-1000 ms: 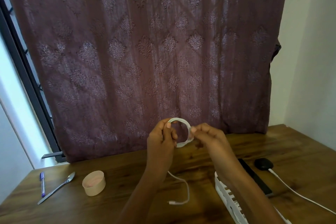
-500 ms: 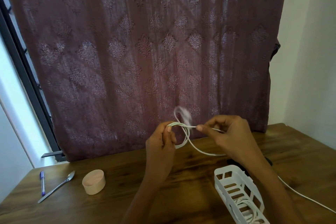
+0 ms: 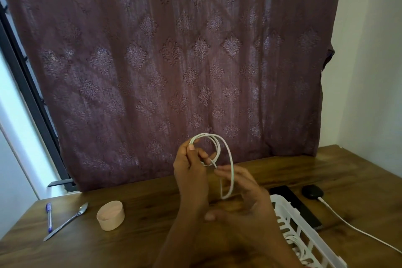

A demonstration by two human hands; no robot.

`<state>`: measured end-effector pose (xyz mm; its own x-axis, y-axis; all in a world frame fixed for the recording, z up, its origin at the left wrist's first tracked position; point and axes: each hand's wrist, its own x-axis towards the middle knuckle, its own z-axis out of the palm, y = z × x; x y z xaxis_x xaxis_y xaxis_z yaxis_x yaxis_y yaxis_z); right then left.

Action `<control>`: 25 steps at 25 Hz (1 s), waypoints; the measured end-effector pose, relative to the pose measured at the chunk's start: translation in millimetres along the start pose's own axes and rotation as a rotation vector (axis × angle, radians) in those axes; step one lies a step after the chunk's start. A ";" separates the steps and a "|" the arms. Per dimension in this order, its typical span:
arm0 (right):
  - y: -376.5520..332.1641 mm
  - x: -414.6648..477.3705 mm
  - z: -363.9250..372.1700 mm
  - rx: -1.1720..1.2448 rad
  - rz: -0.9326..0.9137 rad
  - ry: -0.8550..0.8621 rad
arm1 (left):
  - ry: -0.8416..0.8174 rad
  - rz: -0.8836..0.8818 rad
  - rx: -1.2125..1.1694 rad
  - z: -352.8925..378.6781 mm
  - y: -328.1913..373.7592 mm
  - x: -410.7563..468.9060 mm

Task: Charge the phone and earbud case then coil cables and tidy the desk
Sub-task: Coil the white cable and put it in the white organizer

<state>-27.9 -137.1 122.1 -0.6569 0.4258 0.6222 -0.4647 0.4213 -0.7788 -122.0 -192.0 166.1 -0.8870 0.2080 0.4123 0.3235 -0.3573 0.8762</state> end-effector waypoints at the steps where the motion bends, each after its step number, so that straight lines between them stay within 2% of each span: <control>1: 5.7 -1.9 -0.6 -0.140 -0.062 0.010 | 0.001 -0.013 -0.018 -0.1 0.0 0.1; 4: 15.4 1.7 -1.2 -0.249 -0.121 0.060 | -0.017 -0.063 -0.050 -0.2 -1.3 -1.6; 9: 11.9 12.7 -2.5 -0.054 -0.096 0.148 | -0.033 -0.031 0.027 0.2 -6.4 -6.5; 13: 14.7 10.5 -1.1 -0.386 -0.201 0.021 | -0.066 -0.051 -0.007 1.7 -7.9 -7.3; 14: 14.0 10.1 -0.3 -0.355 -0.186 0.043 | -0.072 -0.049 -0.014 2.7 -7.7 -7.7; 17: 1.3 11.6 2.3 0.062 -0.023 0.234 | -0.067 -0.037 -0.021 1.7 -8.2 -7.0; 22: -7.7 16.6 -18.6 0.217 0.136 0.561 | 0.018 -0.026 0.040 -10.1 -21.2 -6.2; 25: -10.3 13.8 -37.0 0.291 0.189 0.653 | 0.035 0.017 0.109 -15.8 -29.7 -13.8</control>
<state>-10.2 -105.9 141.7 -0.2969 0.8981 0.3246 -0.5768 0.1023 -0.8105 -124.6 -198.7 130.4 -0.8913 0.1704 0.4202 0.3708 -0.2592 0.8918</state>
